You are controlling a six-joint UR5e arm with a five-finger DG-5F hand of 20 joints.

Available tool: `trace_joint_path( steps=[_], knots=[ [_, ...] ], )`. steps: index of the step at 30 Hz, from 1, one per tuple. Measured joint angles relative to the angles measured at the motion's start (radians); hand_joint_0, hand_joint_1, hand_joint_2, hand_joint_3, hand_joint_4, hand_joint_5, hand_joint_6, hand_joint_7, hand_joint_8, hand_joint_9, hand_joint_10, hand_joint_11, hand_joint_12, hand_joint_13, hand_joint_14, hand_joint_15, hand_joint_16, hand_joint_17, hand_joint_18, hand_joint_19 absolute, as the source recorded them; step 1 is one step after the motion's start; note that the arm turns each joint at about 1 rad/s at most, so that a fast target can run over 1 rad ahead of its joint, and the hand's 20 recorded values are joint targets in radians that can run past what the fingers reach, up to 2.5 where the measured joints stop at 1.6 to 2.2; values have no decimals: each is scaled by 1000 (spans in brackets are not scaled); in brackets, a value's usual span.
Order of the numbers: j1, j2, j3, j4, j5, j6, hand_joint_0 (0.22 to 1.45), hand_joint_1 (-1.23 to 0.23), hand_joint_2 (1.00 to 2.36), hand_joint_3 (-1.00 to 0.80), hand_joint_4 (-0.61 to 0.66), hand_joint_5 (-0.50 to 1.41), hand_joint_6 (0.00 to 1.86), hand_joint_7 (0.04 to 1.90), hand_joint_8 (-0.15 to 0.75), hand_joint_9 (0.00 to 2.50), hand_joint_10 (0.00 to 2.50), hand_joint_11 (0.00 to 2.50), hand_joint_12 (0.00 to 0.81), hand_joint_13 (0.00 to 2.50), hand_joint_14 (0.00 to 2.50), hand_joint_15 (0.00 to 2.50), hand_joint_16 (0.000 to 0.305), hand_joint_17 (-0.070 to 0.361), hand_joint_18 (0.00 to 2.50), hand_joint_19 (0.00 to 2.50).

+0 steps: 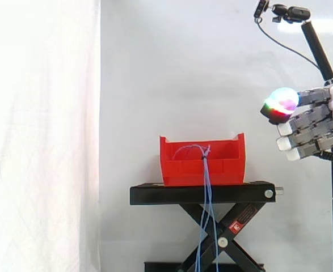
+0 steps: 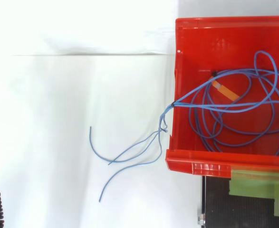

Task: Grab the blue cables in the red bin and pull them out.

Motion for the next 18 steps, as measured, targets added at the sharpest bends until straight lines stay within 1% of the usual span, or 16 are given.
trace_joint_path(
  steps=[18],
  knots=[
    [0,0,0,0,0,0,744,-862,1000,-1000,235,491,11,347,288,540,8,243,382,410,7,153,58,130,208,209]
  ],
)
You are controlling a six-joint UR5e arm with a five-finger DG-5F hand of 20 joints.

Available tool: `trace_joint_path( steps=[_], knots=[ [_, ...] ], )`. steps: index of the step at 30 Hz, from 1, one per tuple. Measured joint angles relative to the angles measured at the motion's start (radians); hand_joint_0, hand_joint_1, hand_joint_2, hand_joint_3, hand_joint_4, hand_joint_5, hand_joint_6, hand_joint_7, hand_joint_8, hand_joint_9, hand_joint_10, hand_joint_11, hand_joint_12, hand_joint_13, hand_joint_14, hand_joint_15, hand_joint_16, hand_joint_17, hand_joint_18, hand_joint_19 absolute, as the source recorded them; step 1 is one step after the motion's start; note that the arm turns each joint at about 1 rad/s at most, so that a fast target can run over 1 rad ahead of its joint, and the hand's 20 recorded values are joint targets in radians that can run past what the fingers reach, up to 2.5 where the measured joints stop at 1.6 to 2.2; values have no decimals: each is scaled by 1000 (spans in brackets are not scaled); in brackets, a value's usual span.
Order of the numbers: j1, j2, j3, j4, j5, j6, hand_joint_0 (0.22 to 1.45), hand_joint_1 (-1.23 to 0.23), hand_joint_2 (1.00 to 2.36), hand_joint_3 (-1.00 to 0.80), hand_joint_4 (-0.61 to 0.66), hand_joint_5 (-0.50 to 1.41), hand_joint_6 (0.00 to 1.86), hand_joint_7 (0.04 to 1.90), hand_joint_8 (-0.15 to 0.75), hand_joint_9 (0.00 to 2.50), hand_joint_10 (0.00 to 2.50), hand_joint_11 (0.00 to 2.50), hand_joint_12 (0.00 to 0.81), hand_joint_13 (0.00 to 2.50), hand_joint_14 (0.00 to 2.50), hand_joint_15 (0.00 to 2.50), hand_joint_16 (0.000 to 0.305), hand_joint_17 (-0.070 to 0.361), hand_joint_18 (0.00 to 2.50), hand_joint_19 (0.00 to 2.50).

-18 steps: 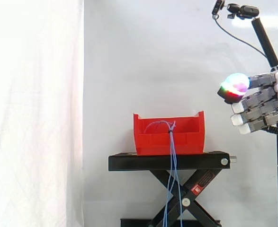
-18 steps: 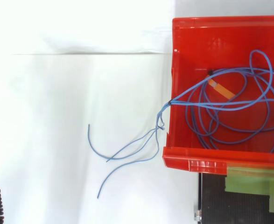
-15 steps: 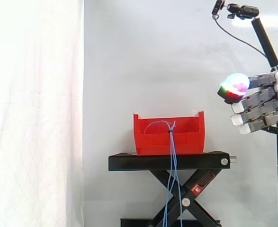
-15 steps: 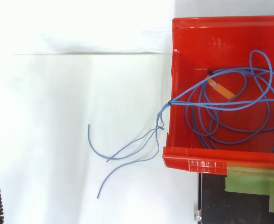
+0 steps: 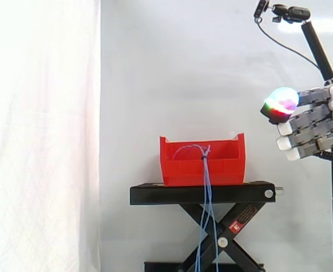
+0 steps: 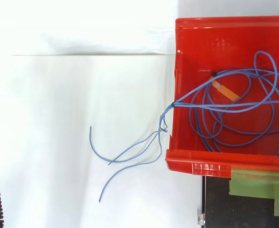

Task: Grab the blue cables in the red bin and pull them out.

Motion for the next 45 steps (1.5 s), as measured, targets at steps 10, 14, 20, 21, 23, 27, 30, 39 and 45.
trace_joint_path(
  steps=[10,14,20,21,23,27,30,39,45],
  knots=[
    [0,0,0,0,0,0,752,-866,1000,-1000,234,495,11,352,284,559,9,264,375,414,6,161,58,130,189,207],
    [0,0,0,0,0,0,755,-866,1000,-1000,231,497,11,349,283,560,9,261,374,412,6,164,58,130,187,208],
    [0,0,0,-4,-3,1,756,-869,1000,-1000,231,499,11,350,283,560,9,277,373,411,6,161,58,130,185,208],
    [0,0,0,-5,-4,1,756,-869,1000,-1000,232,499,11,351,284,562,9,268,373,411,6,164,58,129,185,208],
    [0,0,-1,-7,-4,1,756,-870,1000,-1000,233,500,12,354,284,562,10,277,372,410,6,164,57,129,184,212],
    [0,0,-1,-9,-3,1,760,-871,1000,-1000,230,505,11,353,283,565,9,275,374,409,6,175,57,129,183,214],
    [0,0,0,-12,-1,1,762,-871,1000,-1000,227,506,11,352,283,566,11,274,374,409,6,172,57,128,181,211],
    [0,0,0,-23,2,1,765,-872,1000,-1000,229,511,11,349,284,572,11,277,375,412,6,176,57,128,186,204],
    [1,0,0,-24,4,0,769,-871,1000,-1000,228,512,11,348,285,576,10,283,377,411,7,179,57,128,185,210]
  ],
)
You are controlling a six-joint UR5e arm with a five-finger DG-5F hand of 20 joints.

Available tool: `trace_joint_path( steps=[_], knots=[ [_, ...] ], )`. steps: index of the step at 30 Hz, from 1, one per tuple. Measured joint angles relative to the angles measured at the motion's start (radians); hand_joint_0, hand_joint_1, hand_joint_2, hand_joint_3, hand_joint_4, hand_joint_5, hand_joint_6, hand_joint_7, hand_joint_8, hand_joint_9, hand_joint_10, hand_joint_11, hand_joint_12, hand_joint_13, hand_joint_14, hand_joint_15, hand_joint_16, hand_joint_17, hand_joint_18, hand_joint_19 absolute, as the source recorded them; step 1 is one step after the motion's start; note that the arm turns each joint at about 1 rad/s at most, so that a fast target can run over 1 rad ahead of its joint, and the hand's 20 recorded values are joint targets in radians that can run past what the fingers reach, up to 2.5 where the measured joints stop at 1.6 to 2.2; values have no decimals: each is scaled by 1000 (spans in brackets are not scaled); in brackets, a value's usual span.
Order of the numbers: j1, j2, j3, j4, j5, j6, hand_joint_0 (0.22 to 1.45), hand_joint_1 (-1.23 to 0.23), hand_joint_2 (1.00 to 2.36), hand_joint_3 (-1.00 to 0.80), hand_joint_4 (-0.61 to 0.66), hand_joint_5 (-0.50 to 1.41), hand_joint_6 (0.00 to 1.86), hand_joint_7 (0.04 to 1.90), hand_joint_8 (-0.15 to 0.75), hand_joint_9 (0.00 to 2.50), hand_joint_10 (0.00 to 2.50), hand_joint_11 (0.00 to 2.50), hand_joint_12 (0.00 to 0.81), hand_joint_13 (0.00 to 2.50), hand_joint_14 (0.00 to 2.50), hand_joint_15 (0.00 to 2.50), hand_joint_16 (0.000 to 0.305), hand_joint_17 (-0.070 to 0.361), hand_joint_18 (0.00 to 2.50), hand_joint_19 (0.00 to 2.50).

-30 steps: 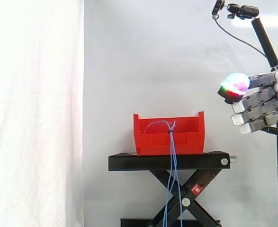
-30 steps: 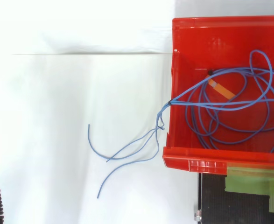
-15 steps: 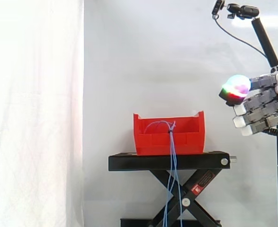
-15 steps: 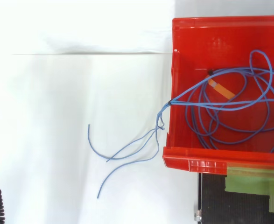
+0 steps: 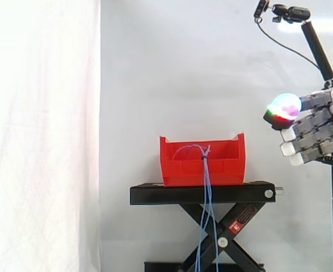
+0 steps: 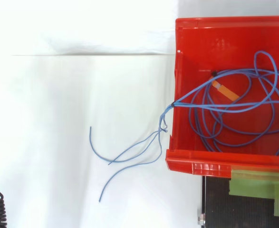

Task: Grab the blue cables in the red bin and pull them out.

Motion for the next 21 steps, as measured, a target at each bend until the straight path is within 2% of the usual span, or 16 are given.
trace_joint_path(
  steps=[7,10,16,21],
  knots=[
    [2,-1,0,10,0,-17,769,-870,1000,-1000,229,511,11,352,286,574,9,278,378,410,7,179,57,127,185,216],
    [5,-1,0,19,1,-45,768,-869,1000,-1000,228,511,11,352,287,575,9,274,379,410,7,179,57,127,184,210],
    [18,-3,-1,79,11,-128,767,-869,1000,-1000,231,514,11,350,285,577,10,284,380,411,7,179,57,127,186,211],
    [34,-13,-1,116,39,-185,768,-869,1000,-1000,231,518,11,347,287,586,10,282,380,413,8,172,56,127,192,209]
  ],
)
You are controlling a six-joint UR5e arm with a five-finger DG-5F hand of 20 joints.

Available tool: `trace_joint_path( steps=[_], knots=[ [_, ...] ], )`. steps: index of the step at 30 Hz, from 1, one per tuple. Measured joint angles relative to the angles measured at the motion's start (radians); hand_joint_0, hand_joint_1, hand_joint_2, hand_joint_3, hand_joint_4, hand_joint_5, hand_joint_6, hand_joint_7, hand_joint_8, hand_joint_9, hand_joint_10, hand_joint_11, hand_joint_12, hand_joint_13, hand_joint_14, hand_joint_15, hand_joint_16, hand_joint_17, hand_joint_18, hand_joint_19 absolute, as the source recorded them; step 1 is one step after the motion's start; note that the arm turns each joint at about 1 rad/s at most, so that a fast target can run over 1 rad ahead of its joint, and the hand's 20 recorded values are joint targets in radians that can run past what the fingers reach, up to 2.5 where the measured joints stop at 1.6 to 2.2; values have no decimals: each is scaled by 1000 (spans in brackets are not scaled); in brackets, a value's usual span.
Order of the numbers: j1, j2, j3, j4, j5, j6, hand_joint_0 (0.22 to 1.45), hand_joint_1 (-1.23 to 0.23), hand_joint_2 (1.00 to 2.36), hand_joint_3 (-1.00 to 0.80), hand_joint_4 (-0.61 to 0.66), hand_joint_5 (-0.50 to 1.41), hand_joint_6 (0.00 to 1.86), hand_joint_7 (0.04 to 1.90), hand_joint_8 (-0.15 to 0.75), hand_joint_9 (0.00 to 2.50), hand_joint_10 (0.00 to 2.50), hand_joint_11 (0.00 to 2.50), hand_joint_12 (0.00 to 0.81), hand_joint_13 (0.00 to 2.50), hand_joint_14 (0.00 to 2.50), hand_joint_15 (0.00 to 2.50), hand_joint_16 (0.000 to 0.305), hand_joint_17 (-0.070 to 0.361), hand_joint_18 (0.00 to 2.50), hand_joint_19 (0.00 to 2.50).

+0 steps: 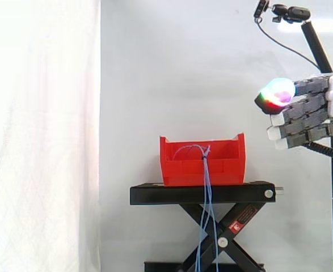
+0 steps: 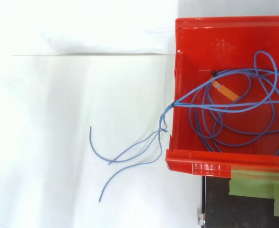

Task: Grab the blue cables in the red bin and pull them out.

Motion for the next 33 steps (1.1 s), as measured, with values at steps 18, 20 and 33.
trace_joint_path(
  steps=[18,20,33],
  knots=[
    [33,-119,0,104,31,-35,755,-907,1000,-1000,229,529,13,529,284,525,13,320,388,394,7,180,57,128,189,207],
    [36,-122,0,126,28,-75,745,-922,1000,-1000,219,523,12,563,283,501,11,329,391,381,7,182,58,131,184,203],
    [56,-129,1,242,109,-412,686,-1029,1000,-1000,272,564,3,704,292,465,12,393,413,361,7,172,62,139,177,196]
  ],
)
